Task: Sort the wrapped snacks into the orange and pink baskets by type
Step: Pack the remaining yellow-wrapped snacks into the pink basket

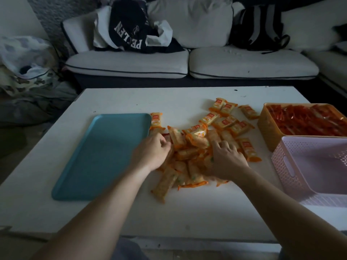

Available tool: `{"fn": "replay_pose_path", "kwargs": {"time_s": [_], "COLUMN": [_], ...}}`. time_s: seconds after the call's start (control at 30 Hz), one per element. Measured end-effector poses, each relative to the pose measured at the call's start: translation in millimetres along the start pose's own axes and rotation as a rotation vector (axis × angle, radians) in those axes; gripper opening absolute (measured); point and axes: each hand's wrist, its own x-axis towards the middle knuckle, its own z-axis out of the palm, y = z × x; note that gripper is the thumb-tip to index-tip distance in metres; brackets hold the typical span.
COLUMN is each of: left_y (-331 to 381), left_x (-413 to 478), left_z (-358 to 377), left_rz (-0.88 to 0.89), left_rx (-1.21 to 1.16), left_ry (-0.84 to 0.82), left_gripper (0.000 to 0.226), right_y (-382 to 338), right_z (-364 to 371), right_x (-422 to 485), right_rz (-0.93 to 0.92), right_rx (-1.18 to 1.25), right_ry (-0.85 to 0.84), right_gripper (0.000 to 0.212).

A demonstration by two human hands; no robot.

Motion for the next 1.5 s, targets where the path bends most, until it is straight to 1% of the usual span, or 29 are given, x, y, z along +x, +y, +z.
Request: {"fn": "replay_pose_path", "kwargs": {"time_s": [0.03,0.07,0.13,0.23,0.3,0.37,0.43,0.5,0.57,0.67,0.73,0.8,0.87,0.93,0.97,1.0,1.07,1.1,1.13,1.17,1.2,1.23,1.27,1.3,1.37,1.4,1.43,1.47,1.5], "left_y": [0,-2,0,8,13,14,13,13,12,12,10,7,12,22,29,39,66,82,98,118,132,152,171,192,222,239,251,262,272], "left_x": [8,17,35,62,74,80,86,95,103,108,104,97,85,73,67,60,49,43,40,36,33,31,29,30,32,35,39,42,42], "left_z": [1,6,13,19,22,26,30,30,27,12,-4,-19,-35,-47,-53,-59,-67,-68,-66,-61,-56,-47,-38,-26,-5,8,21,34,46], "left_rz": [0.018,0.028,0.053,0.082,0.066,0.041,0.034,0.030,0.009,-0.018,-0.039,-0.062,-0.049,-0.021,-0.008,0.013,0.078,0.115,0.146,0.169,0.185,0.209,0.228,0.237,0.222,0.211,0.198,0.197,0.211], "left_rx": [0.008,0.016,0.044,0.166,0.204,0.216,0.235,0.196,0.135,0.020,-0.021,-0.073,-0.156,-0.256,-0.311,-0.367,-0.437,-0.475,-0.533,-0.611,-0.693,-0.771,-0.815,-0.838,-0.822,-0.802,-0.784,-0.770,-0.756], "left_ry": [0.042,0.060,0.059,0.029,-0.050,-0.123,-0.141,-0.128,-0.107,-0.070,-0.037,0.023,0.060,0.085,0.106,0.131,0.166,0.161,0.126,0.071,0.018,-0.034,-0.057,-0.067,-0.041,-0.036,-0.044,-0.067,-0.093], "left_gripper": [0.014,0.018,0.031,0.035,0.037,0.037,0.036,0.033,0.021,0.010,0.009,0.012,0.013,0.014,0.016,0.019,0.023,0.023,0.023,0.024,0.023,0.022,0.024,0.030,0.043,0.044,0.040,0.031,0.022], "right_y": [-1,-1,-4,-7,-8,-10,-19,-34,-49,-59,-61,-61,-57,-48,-42,-34,-18,-9,0,12,21,37,54,76,115,141,162,183,201], "right_z": [-4,-10,-23,-29,-27,-26,-24,-16,-4,11,12,7,0,-8,-13,-18,-35,-45,-56,-68,-78,-88,-96,-104,-116,-123,-129,-135,-140], "right_x": [1,2,2,3,6,10,15,22,33,49,52,49,45,40,37,34,26,22,19,15,13,10,6,0,-5,-5,-3,4,12], "right_rz": [0.002,0.000,-0.009,-0.003,-0.005,-0.078,-0.232,-0.385,-0.462,-0.445,-0.413,-0.404,-0.415,-0.422,-0.405,-0.369,-0.264,-0.203,-0.156,-0.119,-0.101,-0.087,-0.065,-0.037,0.046,0.101,0.144,0.199,0.267], "right_rx": [0.005,0.023,0.070,0.154,0.231,0.295,0.255,0.161,0.081,-0.038,-0.091,-0.097,-0.072,0.075,0.193,0.314,0.560,0.680,0.807,0.931,1.052,1.145,1.195,1.205,1.202,1.193,1.193,1.168,1.096], "right_ry": [-0.020,-0.035,-0.028,0.017,0.032,0.062,0.083,0.073,0.046,0.021,-0.005,-0.010,0.018,0.114,0.184,0.251,0.341,0.345,0.328,0.309,0.291,0.288,0.301,0.334,0.421,0.469,0.493,0.497,0.470], "right_gripper": [0.114,0.116,0.112,0.098,0.087,0.074,0.068,0.066,0.069,0.069,0.066,0.063,0.055,0.040,0.034,0.034,0.051,0.062,0.069,0.070,0.062,0.045,0.028,0.017,0.007,0.006,0.010,0.020,0.036]}}
